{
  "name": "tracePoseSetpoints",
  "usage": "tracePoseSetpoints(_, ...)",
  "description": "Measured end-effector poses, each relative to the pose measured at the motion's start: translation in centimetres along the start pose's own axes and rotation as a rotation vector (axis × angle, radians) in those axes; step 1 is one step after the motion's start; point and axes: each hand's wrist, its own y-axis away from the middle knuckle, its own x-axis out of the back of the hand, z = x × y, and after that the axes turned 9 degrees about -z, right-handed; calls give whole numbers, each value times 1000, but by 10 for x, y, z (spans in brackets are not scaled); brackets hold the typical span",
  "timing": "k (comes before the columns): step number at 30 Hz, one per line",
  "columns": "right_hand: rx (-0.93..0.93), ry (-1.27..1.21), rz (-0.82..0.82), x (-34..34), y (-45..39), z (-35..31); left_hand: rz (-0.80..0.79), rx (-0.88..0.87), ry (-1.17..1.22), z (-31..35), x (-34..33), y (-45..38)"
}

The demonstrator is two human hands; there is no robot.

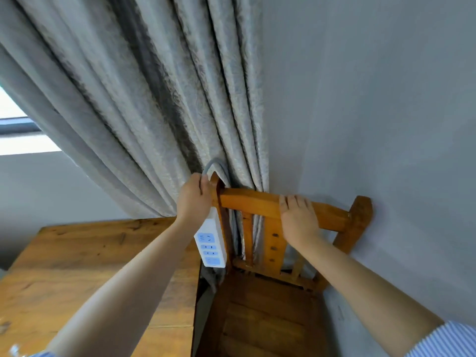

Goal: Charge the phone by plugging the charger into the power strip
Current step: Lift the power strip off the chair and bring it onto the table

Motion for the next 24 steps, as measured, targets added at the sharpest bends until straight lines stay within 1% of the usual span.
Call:
tracePoseSetpoints(1, -6, 7, -11, 1, 0, -1, -18, -9, -49, -2, 5, -3)
tracePoseSetpoints(4, -24, 7, -46, 11, -2, -8, -141, -33, -275, -12, 18, -4)
tracePoseSetpoints(7, -41, 18, -67, 15, -1, -12, -230, -3, -421, -27, 21, -2)
tracePoseSetpoints(10, -51, 54, -80, 11, -1, -13, -234, 10, -482, -36, 23, -3)
tracePoseSetpoints(13, -58, 86, -105, 10, 0, -15, -193, 60, -546, -34, 26, -9)
tracePoseSetpoints(17, -81, 101, -138, 12, 0, -20, -182, 73, -548, -22, 20, -33)
tracePoseSetpoints(22, -91, 134, -147, 11, -3, -21, -192, 194, -597, -13, 13, -71)
tracePoseSetpoints(24, -88, 138, -138, 12, -4, -21, -198, 193, -575, -18, 17, -74)
